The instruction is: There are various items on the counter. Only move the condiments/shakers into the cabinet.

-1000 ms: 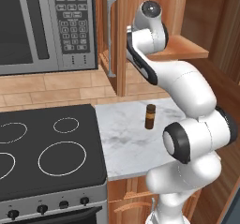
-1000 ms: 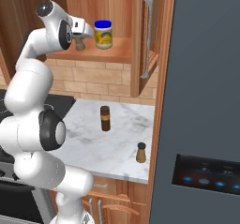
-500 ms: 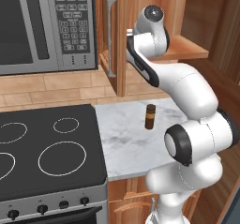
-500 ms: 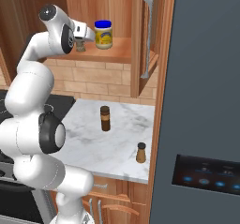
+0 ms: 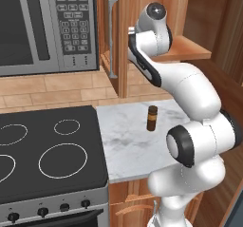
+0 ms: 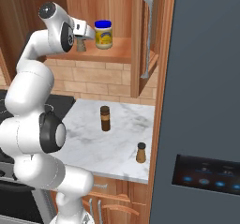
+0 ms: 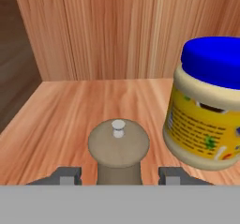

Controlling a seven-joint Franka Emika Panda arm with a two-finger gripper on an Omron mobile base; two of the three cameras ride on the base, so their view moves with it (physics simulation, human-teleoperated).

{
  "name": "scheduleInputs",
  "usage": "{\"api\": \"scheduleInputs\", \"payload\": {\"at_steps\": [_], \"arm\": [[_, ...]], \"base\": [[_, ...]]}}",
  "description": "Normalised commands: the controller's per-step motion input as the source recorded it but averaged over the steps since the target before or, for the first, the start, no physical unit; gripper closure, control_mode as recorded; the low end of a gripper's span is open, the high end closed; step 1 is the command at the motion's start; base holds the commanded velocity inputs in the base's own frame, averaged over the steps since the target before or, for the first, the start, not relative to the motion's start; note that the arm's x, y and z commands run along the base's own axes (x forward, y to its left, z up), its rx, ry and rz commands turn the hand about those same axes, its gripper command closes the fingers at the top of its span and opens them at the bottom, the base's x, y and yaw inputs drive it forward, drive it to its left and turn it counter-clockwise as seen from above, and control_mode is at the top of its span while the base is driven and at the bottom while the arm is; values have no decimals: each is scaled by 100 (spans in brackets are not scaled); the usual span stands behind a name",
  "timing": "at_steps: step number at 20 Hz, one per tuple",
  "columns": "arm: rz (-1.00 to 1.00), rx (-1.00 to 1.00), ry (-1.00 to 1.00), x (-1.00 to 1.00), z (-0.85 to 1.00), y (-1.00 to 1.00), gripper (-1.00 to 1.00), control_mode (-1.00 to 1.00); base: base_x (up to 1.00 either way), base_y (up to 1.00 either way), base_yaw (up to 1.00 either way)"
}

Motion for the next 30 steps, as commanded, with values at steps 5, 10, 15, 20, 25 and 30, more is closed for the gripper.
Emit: {"api": "scheduleInputs", "payload": {"at_steps": [5, 10, 15, 20, 25, 30], "arm": [[0, 0, 0, 0, 0, 0, -100, -100], [0, 0, -3, -41, -1, -1, -100, -100], [-4, 0, -6, -100, -29, -24, -100, -100], [-8, 0, 0, -100, -66, -56, -100, -100], [-10, 0, 7, -100, -97, -59, -100, -100], [-13, 0, 20, -100, -100, -46, -100, -100]], "base": [[0, 0, 0], [0, 0, 0], [0, 0, 0], [0, 0, 0], [0, 0, 0], [0, 0, 0]]}}
